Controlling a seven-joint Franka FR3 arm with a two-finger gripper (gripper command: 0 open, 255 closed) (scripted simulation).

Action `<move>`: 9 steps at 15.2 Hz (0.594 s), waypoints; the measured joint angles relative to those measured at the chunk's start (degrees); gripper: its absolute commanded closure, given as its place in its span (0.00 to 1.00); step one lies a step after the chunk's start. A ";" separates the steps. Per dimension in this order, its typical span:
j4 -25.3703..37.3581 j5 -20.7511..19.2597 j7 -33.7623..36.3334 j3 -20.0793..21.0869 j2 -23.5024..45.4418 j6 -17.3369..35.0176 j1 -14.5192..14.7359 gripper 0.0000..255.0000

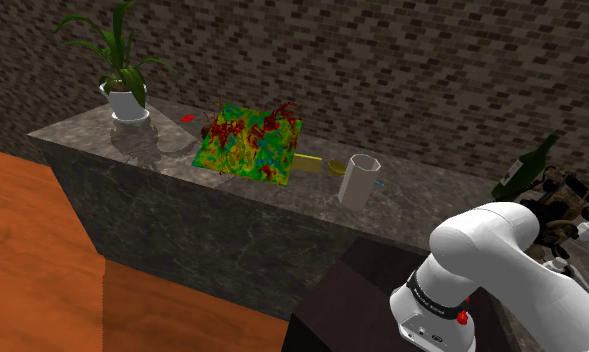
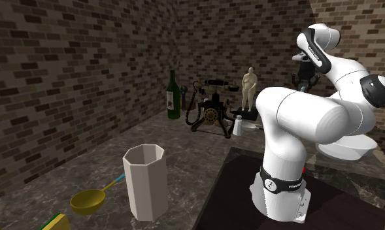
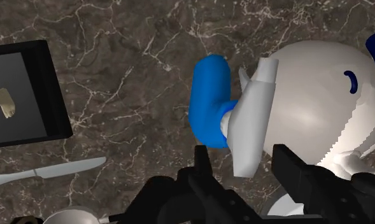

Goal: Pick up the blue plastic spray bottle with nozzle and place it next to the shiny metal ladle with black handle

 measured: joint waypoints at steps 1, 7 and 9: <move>0.00 0.00 0.00 0.00 0.00 0.00 0.00 0.00; 1.64 0.67 -0.18 0.99 1.81 -0.91 0.77 0.00; 5.44 1.09 -1.07 2.07 4.95 -1.68 2.53 0.00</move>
